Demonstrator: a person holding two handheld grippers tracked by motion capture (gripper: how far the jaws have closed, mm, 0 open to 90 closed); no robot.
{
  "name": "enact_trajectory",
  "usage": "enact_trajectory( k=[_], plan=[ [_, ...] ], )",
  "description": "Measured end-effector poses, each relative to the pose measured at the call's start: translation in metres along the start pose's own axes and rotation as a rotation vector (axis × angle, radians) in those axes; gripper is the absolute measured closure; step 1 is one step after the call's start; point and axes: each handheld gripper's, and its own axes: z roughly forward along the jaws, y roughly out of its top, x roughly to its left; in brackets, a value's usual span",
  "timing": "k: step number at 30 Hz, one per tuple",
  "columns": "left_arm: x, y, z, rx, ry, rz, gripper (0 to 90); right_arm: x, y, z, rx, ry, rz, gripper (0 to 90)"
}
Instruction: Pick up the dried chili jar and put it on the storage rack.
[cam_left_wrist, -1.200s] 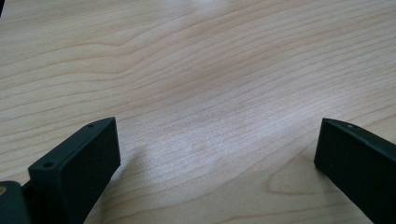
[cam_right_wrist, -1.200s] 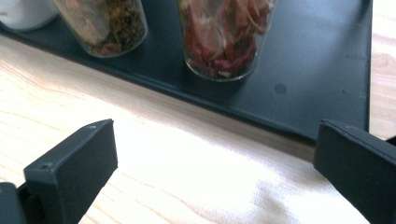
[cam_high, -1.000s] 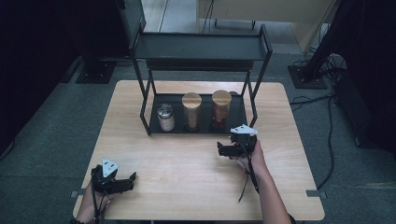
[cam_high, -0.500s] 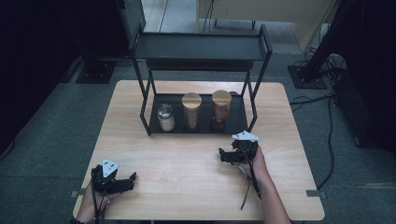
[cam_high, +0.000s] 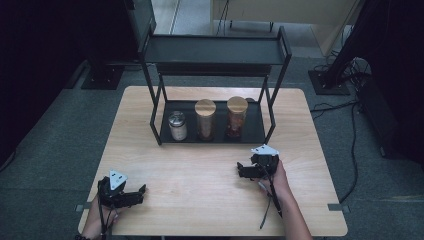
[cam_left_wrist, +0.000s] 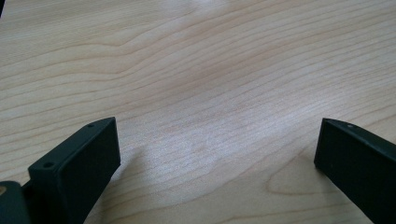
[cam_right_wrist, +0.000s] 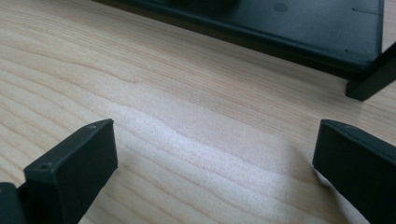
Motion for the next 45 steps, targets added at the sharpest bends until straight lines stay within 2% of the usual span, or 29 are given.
enact_trajectory(
  k=[8,32,45],
  plan=[
    [0.0,0.0,0.0,0.0,0.0,0.0,0.5,-0.004,-0.006,-0.006,-0.007,-0.002,0.017,0.0],
    [0.0,0.0,0.0,0.0,0.001,0.0,0.5,-0.014,-0.023,-0.024,-0.002,-0.021,0.009,0.0],
    [0.0,0.0,0.0,0.0,0.001,0.001,0.5,-0.022,-0.034,-0.036,-0.013,-0.022,0.032,0.0]
  ],
)
